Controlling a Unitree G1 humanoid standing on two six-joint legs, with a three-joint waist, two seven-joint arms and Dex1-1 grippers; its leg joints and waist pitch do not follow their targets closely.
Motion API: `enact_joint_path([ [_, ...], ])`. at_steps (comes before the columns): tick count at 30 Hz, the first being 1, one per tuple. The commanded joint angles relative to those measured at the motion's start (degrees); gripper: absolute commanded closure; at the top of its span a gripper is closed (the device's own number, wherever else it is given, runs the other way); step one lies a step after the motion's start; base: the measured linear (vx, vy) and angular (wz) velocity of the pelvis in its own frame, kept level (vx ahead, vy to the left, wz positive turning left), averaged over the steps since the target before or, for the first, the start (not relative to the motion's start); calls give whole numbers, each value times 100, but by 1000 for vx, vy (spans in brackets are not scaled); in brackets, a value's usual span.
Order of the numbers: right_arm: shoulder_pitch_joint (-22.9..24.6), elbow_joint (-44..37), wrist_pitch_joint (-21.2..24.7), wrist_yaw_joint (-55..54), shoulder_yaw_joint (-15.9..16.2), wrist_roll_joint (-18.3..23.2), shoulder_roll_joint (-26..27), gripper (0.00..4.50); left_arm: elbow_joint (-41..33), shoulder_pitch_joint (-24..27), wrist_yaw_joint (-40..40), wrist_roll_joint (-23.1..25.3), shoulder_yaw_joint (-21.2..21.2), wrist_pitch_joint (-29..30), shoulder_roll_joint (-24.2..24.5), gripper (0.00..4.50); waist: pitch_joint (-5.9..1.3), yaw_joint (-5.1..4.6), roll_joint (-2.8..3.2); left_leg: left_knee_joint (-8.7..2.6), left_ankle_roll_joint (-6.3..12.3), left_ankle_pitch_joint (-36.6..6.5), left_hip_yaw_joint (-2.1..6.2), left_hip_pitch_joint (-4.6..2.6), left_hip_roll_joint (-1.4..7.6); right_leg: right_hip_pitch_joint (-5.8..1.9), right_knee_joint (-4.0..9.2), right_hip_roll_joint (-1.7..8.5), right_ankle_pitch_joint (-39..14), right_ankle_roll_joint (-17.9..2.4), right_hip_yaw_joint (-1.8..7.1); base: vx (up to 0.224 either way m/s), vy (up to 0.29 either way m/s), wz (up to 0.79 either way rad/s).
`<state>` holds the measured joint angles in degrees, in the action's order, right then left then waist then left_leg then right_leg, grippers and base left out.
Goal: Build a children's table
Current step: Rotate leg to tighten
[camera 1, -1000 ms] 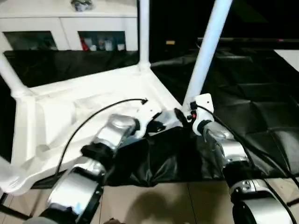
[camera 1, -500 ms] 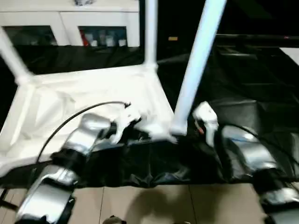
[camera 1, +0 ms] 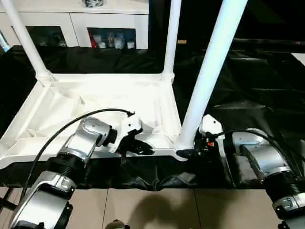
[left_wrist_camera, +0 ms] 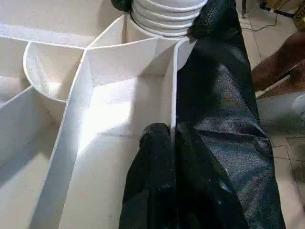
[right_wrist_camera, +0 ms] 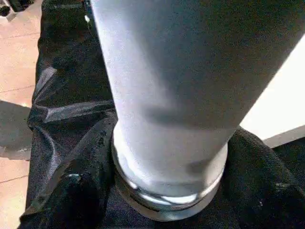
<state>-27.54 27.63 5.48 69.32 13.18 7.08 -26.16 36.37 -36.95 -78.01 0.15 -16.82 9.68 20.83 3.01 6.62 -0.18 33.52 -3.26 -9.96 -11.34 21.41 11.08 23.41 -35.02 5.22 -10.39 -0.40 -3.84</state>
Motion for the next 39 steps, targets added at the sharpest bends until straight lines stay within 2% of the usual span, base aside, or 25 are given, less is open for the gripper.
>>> enact_joint_path([
  [1, -48, -59, -17, 154, 116, 27, 48, 168, -40, -107, -45, -127, -47, 17, -112, 450, -381, 0, -38, -362, 330, -1119, 88, -82, 237, -298, 378, 330, -825, -1449, 246, 0, 0, 0],
  [5, 31, -64, 71, 125, 39, 111, 131, 173, -32, -76, 77, -127, -28, 118, -193, 450, -378, -2, -59, -366, 309, -1180, 91, -82, 238, -302, 395, 338, -1024, -1396, 247, 0, 0, 0],
  [8, 91, -68, 248, -223, -103, 187, 308, 174, -9, -56, 470, -51, 17, 278, -330, 450, -375, 0, -50, -367, 309, -1164, 92, -90, 244, -289, 393, 335, -1018, -1404, 249, 0, 0, 0],
  [11, -4, 152, 448, -1108, -440, 237, 673, 174, 72, -67, 1123, 18, 144, 414, -588, 450, -361, -36, -69, -386, 214, -1252, 106, -86, 226, -291, 431, 356, -1301, -1340, 250, 0, 0, 0],
  [12, -106, 340, 585, -1849, -684, 236, 955, 174, 124, -90, 1590, 67, 225, 513, -783, 450, -351, -51, -70, -394, 165, -1317, 111, -89, 222, -282, 455, 358, -1501, -1270, 248, 0, 0, 0],
  [13, -116, 359, 600, -1925, -708, 236, 984, 174, 129, -92, 1637, 72, 234, 523, -804, 450, -350, -68, -88, -401, 130, -1321, 115, -83, 219, -290, 456, 356, -1566, -1234, 251, 0, 0, 0],
  [14, -178, 466, 712, -2389, -853, 235, 1164, 174, 154, -110, 1942, 118, 270, 571, -933, 450, -353, -91, -79, -405, 85, -1411, 124, -98, 208, -284, 481, 364, -1769, -1173, 239, 0, 0, 0],
  [16, -246, 575, 820, -3120, -1005, 152, 1476, 175, 195, -165, 2489, 200, 320, 723, -1199, 450, -357, -154, -86, -407, 30, -1380, 127, -102, 204, -278, 491, 353, -1812, -1104, 245, 0, 0, 0],
  [18, -304, 687, 855, -3649, -1128, 71, 1708, 175, 238, -220, 2989, 275, 376, 812, -1395, 450, -363, -161, -71, -397, 60, -1299, 116, -104, 199, -272, 495, 346, -1684, -1089, 253, 0, 0, 0],
  [20, -321, 722, 848, -3843, -1169, 42, 1792, 175, 256, -240, 3155, 310, 385, 836, -1456, 450, -379, -157, -86, -385, 126, -1158, 108, -89, 186, -286, 473, 338, -1468, -1097, 254, 0, 0, 0],
  [21, -356, 774, 819, -4240, -1238, -32, 1987, 175, 284, -269, 3490, 382, 407, 816, -1613, 450, -381, -151, -77, -380, 176, -1091, 105, -80, 183, -295, 463, 336, -1331, -1120, 253, 0, 0, 0],
  [23, -370, 790, 797, -4459, -1268, -53, 2168, 175, 276, -274, 3668, 409, 412, 790, -1768, 450, -381, -161, -72, -384, 184, -1009, 103, -77, 182, -291, 452, 319, -1172, -1136, 250, 0, 0, 0],
  [25, -309, 661, 673, -4368, -1209, -17, 2308, 175, 182, -207, 3658, 411, 344, 793, -1894, 450, -382, -151, -41, -383, 205, -1036, 103, -82, 184, -298, 457, 329, -1149, -1153, 250, 0, 0, 0],
  [27, -235, 473, 542, -4147, -1188, 77, 2331, 175, 32, -99, 3516, 390, 260, 795, -1927, 450, -380, -150, -50, -387, 221, -1104, 104, -80, 194, -304, 460, 333, -1118, -1147, 251, 0, 0, 0],
  [28, -208, 379, 558, -4026, -1214, 158, 2294, 119, -61, -40, 3378, 375, 205, 783, -1901, 450, -379, -154, -58, -392, 242, -1117, 106, -80, 195, -310, 459, 327, -1110, -1146, 249, 0, 0, 0],
  [29, -192, 312, 587, -3940, -1246, 221, 2249, 105, -127, 3, 3263, 373, 156, 735, -1862, 450, -378, -151, -55, -390, 252, -1120, 103, -79, 195, -308, 461, 331, -1111, -1148, 252, 0, 0, 0],
  [31, -163, 190, 637, -3730, -1243, 271, 2093, 105, -230, 68, 3072, 353, 79, 692, -1757, 450, -384, -150, -61, -388, 307, -1117, 107, -75, 198, -321, 450, 338, -1073, -1171, 251, 0, 0, 0],
  [33, -120, 102, 605, -3434, -1120, 190, 1898, 60, -320, 116, 2849, 316, 30, 637, -1647, 450, -384, -146, -70, -380, 344, -1040, 98, -67, 195, -325, 451, 332, -1054, -1164, 250, 0, 0, 0],
  [37, 38, -139, 588, -2601, -828, 164, 1492, 59, -488, 203, 2355, 252, -34, 627, -1425, 450, -371, -144, -71, -374, 417, -1011, 93, -63, 197, -324, 456, 332, -1058, -1192, 250, 0, 0, 0],
  [39, 208, -416, 586, -1841, -580, 237, 1136, 59, -614, 248, 1967, 158, -46, 659, -1249, 450, -371, -125, -73, -368, 438, -1044, 91, -71, 199, -329, 457, 330, -1109, -1192, 250, 0, 0, 0],
])
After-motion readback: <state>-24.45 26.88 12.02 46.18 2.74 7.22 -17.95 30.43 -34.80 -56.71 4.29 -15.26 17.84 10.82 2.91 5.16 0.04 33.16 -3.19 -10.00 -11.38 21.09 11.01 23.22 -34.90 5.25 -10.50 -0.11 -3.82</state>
